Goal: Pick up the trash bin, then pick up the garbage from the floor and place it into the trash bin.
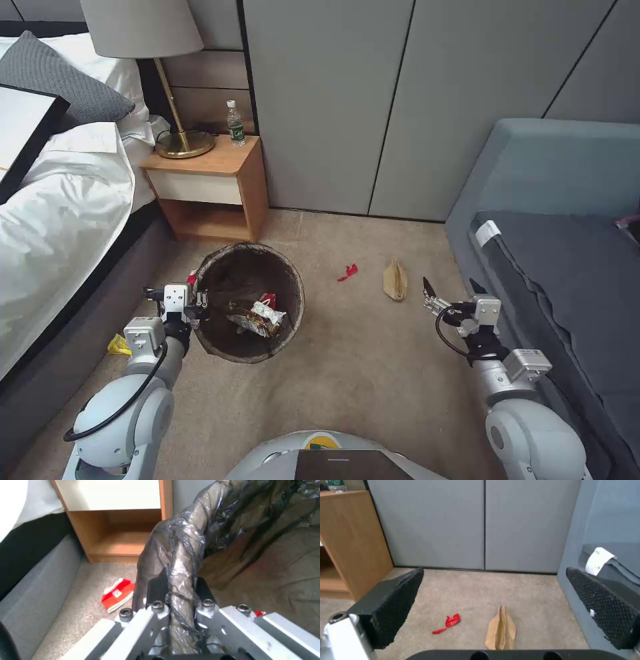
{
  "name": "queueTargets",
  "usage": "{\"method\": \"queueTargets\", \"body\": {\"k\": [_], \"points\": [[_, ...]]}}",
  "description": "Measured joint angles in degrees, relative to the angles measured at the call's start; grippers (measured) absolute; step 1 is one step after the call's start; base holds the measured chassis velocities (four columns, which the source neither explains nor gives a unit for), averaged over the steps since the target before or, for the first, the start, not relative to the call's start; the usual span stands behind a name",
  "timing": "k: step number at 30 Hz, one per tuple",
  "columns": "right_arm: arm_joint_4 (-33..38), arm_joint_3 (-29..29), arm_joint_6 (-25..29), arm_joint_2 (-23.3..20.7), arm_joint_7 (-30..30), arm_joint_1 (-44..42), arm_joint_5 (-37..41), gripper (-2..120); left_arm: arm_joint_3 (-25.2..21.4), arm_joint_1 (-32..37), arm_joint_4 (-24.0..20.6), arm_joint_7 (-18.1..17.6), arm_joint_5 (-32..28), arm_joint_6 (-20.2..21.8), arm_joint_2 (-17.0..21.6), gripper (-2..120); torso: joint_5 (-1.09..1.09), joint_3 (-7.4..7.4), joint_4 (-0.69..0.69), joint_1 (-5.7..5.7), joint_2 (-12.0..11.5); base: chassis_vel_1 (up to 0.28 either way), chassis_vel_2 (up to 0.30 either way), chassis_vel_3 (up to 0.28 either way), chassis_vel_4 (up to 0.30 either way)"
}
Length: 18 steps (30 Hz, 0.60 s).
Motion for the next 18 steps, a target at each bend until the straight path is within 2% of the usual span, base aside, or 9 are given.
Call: {"method": "queueTargets", "body": {"k": [18], "points": [[-0.13,0.21,-0.37,0.05,0.06,-0.09,0.30,100,-0.06,0.20,0.01,0.21,0.02,-0.05,0.05,3,0.00,0.00,0.00,0.00,-0.01,-0.040,0.036,0.035,-0.036]]}}
